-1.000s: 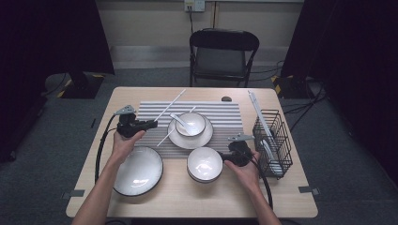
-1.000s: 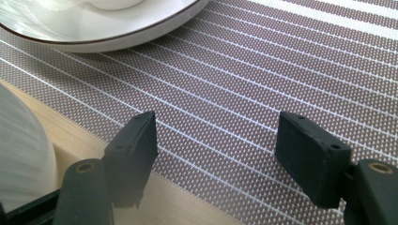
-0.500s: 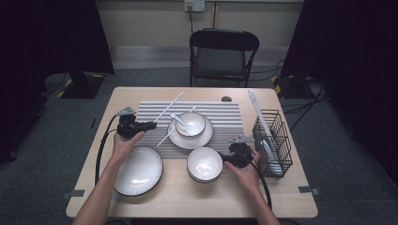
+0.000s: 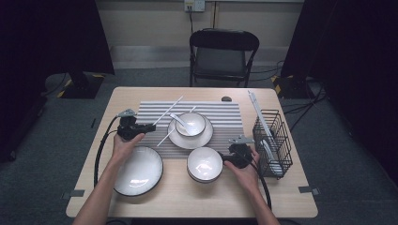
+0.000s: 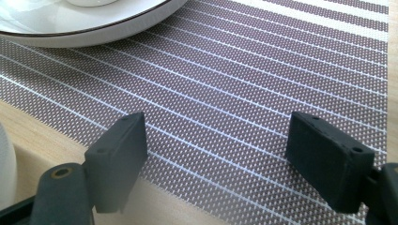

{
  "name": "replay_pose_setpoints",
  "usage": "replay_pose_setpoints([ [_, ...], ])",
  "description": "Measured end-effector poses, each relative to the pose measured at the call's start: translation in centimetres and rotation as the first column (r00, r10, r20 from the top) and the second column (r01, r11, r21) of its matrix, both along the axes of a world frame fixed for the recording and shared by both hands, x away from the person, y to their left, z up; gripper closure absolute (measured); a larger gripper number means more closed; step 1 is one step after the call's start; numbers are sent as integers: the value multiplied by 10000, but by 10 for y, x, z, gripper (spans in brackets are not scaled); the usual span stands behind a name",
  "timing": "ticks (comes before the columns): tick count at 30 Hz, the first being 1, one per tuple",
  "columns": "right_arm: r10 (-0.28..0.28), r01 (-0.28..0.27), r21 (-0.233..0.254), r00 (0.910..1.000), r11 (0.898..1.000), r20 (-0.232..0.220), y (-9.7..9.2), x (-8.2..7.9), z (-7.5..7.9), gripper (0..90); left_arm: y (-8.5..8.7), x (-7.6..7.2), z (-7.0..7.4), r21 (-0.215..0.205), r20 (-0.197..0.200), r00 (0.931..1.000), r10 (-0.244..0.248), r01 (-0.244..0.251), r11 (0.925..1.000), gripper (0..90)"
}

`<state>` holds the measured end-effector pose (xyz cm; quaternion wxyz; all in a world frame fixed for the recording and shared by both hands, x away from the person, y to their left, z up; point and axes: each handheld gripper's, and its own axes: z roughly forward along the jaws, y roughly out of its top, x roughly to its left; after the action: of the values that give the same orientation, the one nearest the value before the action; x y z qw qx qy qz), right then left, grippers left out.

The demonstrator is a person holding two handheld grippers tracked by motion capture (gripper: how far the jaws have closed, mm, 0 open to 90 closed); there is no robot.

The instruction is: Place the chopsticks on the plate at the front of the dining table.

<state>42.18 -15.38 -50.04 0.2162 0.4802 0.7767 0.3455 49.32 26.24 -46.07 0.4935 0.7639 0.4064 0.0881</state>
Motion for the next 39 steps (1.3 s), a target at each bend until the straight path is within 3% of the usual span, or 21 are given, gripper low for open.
replay_pose_setpoints([
  [9,-16,16,-9,10000,10000,14,0,0,0,200,-1,2,-1,240,-162,9999,42,-38,9997,857],
  [15,-18,18,-9,10000,10000,12,0,0,0,200,-8,3,-1,173,-189,9998,-12,15,9998,857],
  [18,-17,17,-8,10000,10000,15,0,0,0,200,-12,4,-1,367,-205,9998,75,-68,9993,857],
  [20,-16,16,-9,10000,10000,12,0,0,0,200,-15,5,-1,98,-166,9999,-18,20,10000,857],
  [24,-18,18,-11,10000,10000,10,0,0,0,200,-21,6,-2,455,-283,9995,-101,114,9989,857],
  [30,-38,38,-13,10000,10000,20,0,0,0,201,-32,11,3,516,-245,9996,-131,143,9986,856],
  [37,-57,57,-13,10000,10000,30,0,-1,0,202,-35,13,-5,433,-684,9976,-78,107,9990,855],
  [39,-59,59,-13,10000,10000,29,0,-1,0,201,-38,12,-4,406,-618,9980,-91,116,9991,855],
])
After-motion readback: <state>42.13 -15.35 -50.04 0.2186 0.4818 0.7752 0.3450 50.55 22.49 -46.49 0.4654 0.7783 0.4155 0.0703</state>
